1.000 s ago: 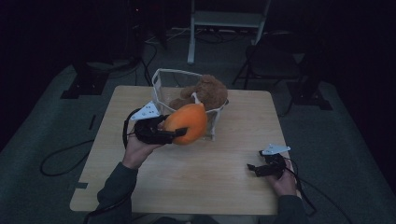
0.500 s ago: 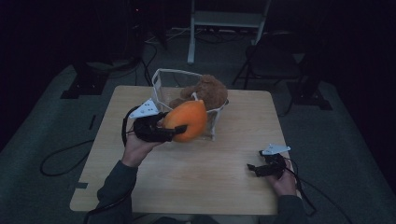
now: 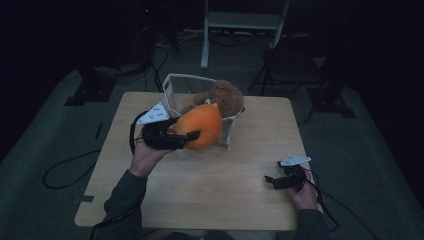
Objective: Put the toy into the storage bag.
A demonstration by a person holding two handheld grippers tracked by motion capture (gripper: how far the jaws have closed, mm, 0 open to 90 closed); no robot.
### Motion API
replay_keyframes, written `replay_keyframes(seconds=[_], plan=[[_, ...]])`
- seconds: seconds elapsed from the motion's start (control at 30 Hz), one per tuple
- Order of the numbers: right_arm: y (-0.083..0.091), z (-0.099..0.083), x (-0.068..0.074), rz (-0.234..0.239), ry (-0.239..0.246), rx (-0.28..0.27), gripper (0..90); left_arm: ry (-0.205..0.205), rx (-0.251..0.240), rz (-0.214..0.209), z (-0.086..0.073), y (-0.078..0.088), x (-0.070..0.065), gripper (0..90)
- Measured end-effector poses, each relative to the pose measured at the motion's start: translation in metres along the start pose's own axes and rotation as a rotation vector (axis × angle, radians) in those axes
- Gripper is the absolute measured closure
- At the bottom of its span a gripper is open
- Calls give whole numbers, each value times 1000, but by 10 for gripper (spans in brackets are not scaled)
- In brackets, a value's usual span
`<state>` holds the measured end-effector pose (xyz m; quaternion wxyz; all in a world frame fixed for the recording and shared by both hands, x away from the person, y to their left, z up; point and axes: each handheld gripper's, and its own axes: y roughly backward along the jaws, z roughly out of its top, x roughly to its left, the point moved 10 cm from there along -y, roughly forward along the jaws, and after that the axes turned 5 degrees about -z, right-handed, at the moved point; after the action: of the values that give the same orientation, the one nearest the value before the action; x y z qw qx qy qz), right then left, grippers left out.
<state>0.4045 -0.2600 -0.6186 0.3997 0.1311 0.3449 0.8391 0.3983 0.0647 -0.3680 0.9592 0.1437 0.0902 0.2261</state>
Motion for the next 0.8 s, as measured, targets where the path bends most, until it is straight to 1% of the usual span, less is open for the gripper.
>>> replay_keyframes(seconds=[0.53, 0.8], plan=[[0, 0, 0, 0, 0, 0, 125, 2, -10, 6, 8, 1, 4, 324], [0, 0, 0, 0, 0, 0, 125, -4, -16, 8, 13, 0, 5, 324]])
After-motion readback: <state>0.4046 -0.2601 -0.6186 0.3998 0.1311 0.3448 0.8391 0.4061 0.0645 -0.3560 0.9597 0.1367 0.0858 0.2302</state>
